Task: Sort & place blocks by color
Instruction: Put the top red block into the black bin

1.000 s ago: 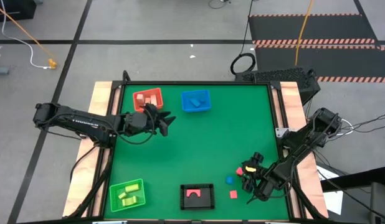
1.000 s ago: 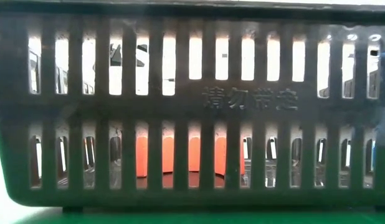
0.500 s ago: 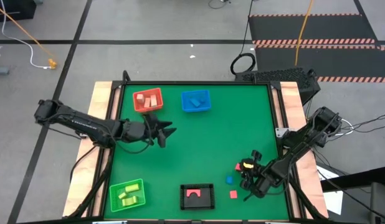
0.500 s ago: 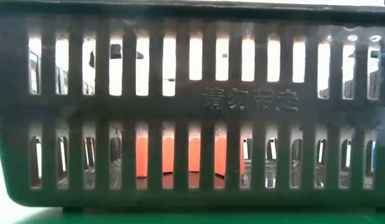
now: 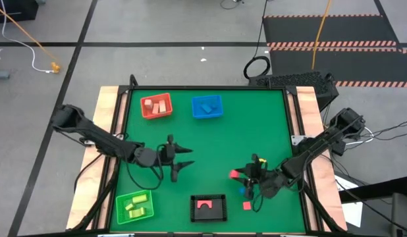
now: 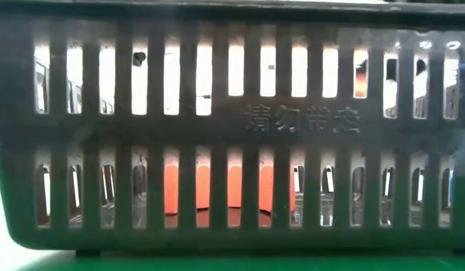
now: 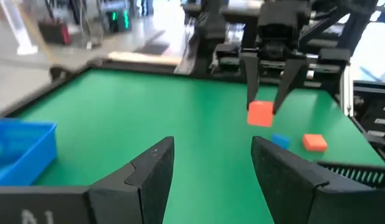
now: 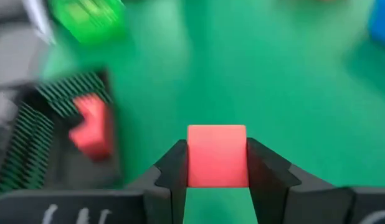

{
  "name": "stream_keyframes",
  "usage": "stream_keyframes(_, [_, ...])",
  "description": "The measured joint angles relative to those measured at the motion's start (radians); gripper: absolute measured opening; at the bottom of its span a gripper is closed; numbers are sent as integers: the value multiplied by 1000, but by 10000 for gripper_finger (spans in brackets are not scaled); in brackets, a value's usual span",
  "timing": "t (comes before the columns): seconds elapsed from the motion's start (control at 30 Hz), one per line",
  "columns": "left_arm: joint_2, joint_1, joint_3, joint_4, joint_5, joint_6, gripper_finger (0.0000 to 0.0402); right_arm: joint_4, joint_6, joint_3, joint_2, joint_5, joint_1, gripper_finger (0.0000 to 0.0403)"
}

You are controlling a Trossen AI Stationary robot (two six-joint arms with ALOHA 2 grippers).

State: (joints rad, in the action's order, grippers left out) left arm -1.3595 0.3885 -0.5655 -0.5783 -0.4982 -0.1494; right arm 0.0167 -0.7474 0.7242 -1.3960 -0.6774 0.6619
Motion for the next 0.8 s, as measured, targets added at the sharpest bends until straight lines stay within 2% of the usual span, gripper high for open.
stream_keyframes(0.2, [-162,-1,0,-321,-2,110,214,-390,365,0,0,74,-68,110])
stream_keyframes(0.33, [-253,0,-8,-479,-2,118,214,-596,576,0,-18,120,-99,110])
stream_keyframes(0.43, [-323,0,-46,-551,1,93,214,-742,757,0,-64,203,-123,110])
stream_keyframes(0.5, [-349,0,-75,-553,1,45,214,-790,900,1,-95,254,-133,110])
stream_keyframes(0.63, [-363,0,-110,-551,41,-101,214,-802,1176,0,-131,263,-143,110])
stream_keyframes(0.8, [-363,-1,-113,-550,179,-274,214,-843,1332,0,-136,282,-146,110])
